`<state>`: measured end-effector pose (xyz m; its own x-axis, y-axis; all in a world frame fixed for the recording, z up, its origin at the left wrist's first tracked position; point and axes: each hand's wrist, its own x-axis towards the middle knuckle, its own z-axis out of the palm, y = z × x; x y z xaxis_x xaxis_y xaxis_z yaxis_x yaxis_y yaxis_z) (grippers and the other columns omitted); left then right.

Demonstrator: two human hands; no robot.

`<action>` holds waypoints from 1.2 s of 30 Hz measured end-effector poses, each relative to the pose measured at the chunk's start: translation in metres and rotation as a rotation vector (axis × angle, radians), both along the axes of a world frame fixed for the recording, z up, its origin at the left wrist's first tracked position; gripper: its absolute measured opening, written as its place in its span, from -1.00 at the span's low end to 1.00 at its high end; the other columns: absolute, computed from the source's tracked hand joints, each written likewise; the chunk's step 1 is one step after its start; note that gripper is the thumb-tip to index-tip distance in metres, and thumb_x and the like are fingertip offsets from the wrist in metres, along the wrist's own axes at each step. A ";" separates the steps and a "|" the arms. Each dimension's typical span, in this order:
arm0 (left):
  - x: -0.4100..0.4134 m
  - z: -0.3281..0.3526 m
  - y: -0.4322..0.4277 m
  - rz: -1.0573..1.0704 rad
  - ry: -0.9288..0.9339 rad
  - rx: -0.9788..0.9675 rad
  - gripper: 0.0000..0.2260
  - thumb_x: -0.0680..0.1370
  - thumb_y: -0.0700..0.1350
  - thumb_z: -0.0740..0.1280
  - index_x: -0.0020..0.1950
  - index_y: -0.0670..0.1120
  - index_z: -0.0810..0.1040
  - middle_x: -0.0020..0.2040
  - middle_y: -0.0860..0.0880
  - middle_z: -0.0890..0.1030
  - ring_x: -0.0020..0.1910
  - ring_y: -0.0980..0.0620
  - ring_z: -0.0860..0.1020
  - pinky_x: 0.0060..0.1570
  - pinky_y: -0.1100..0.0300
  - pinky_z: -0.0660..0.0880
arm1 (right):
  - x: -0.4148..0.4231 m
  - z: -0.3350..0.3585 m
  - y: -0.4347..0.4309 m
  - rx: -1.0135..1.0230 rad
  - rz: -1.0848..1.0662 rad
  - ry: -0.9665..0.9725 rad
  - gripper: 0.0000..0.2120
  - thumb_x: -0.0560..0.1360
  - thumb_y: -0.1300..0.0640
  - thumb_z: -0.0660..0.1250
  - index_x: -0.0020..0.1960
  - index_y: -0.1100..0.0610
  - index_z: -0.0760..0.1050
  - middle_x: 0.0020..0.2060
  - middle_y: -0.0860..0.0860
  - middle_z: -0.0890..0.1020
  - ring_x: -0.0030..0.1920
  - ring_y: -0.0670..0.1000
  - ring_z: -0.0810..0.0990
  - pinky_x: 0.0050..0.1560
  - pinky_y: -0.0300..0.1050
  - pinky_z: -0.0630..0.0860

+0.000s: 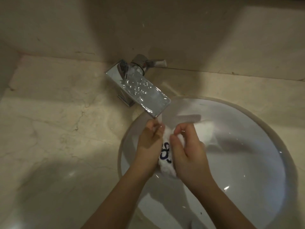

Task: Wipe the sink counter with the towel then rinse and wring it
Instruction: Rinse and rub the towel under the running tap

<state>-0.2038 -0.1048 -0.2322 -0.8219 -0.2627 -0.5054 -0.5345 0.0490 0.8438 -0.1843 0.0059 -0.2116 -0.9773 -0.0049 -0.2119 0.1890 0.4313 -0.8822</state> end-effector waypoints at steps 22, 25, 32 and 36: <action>0.026 0.020 0.000 0.078 0.225 -0.209 -0.90 0.66 -0.06 0.27 0.06 0.16 0.50 -0.16 0.08 0.66 -0.19 0.27 0.65 -0.20 0.35 0.55 | -0.061 -0.036 -0.020 -0.184 -0.030 -0.219 -0.88 0.60 0.13 0.26 0.05 -0.07 0.36 -0.30 0.00 0.57 -0.32 0.03 0.52 -0.16 -0.01 0.47; 0.027 0.018 -0.005 0.095 0.171 -0.161 -0.91 0.68 -0.16 0.25 0.08 0.02 0.50 -0.22 0.11 0.66 -0.23 0.31 0.63 -0.26 0.41 0.51 | -0.060 -0.042 -0.020 -0.177 -0.011 -0.229 -0.89 0.58 0.07 0.26 0.00 -0.12 0.35 -0.30 0.06 0.57 -0.32 0.05 0.50 -0.18 0.02 0.47; 0.050 0.001 -0.008 0.399 -0.348 0.748 -0.33 0.46 0.29 0.43 0.40 -0.14 0.54 0.27 -0.21 0.67 0.22 -0.20 0.66 0.32 -0.15 0.51 | -0.045 -0.029 0.020 -0.873 -0.220 -0.491 -0.81 0.48 0.20 0.35 0.08 0.03 0.54 -0.12 0.12 0.68 -0.19 0.06 0.69 -0.25 -0.14 0.64; 0.040 0.003 -0.022 0.236 -0.528 1.225 -0.20 0.53 0.42 0.23 0.44 -0.24 0.51 0.47 -0.33 0.46 0.47 -0.35 0.42 0.57 -0.23 0.13 | -0.038 -0.031 0.038 -1.035 -0.177 -0.536 -0.65 0.36 0.17 0.31 0.14 0.06 0.57 -0.07 0.10 0.74 -0.12 0.12 0.74 -0.15 -0.01 0.69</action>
